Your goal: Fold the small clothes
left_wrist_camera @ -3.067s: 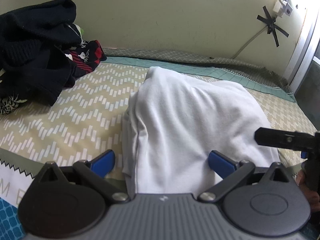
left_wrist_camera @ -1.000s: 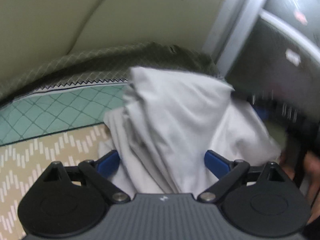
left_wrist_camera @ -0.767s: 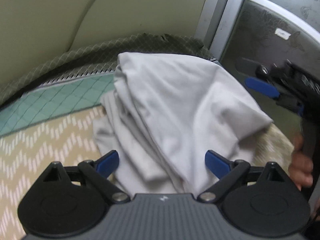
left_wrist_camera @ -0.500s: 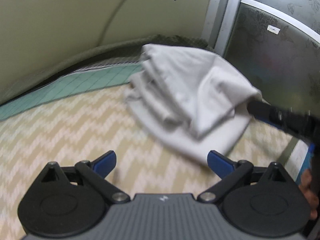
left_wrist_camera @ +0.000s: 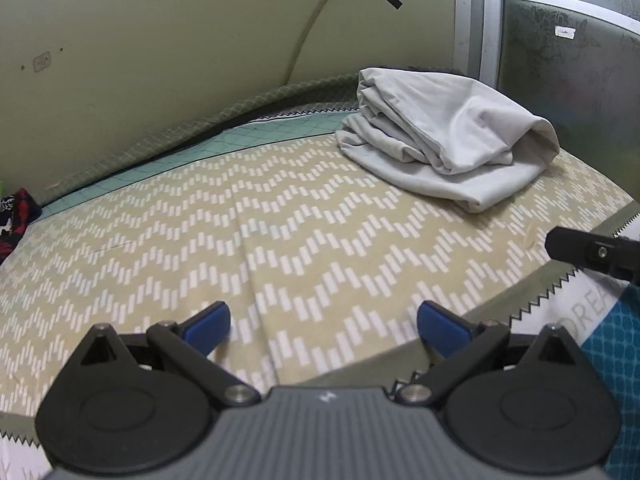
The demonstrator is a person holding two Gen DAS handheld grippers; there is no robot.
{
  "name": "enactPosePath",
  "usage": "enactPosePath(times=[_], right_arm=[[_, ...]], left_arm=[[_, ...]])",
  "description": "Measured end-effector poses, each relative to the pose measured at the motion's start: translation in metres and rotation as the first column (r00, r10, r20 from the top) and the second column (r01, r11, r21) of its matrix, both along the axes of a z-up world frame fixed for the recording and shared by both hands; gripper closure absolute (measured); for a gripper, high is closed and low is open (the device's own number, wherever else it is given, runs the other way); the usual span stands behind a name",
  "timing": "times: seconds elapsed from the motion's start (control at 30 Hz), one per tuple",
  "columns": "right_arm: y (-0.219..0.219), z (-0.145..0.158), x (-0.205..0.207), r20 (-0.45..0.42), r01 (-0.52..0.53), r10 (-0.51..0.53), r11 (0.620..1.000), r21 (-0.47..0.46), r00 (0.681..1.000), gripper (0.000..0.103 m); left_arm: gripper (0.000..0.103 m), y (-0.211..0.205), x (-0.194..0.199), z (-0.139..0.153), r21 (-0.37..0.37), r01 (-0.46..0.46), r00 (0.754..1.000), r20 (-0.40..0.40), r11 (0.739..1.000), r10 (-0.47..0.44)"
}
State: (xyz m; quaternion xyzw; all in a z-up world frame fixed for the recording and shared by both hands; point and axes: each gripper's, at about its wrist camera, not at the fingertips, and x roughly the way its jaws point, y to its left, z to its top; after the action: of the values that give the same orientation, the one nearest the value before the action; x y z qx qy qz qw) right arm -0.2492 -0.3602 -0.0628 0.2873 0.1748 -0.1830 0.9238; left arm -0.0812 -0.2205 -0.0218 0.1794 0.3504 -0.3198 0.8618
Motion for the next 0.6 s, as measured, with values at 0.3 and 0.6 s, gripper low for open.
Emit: enactPosePath(times=[0.3, 0.6], right_arm=[[0.0018, -0.0011, -0.0030, 0.011, 0.018, -0.018, 1.000, 0.004, 1.000, 0.046], [0.0069, 0.0003, -0.0013, -0.004, 0.028, -0.028, 0.999, -0.024, 1.000, 0.045]], left_arm=[[0.000, 0.0019, -0.0042, 0.0009, 0.000, 0.006, 1.000, 0.017, 1.000, -0.006], [0.000, 0.0062, -0.0029, 0.0046, -0.034, 0.010, 1.000, 0.005, 0.999, -0.009]])
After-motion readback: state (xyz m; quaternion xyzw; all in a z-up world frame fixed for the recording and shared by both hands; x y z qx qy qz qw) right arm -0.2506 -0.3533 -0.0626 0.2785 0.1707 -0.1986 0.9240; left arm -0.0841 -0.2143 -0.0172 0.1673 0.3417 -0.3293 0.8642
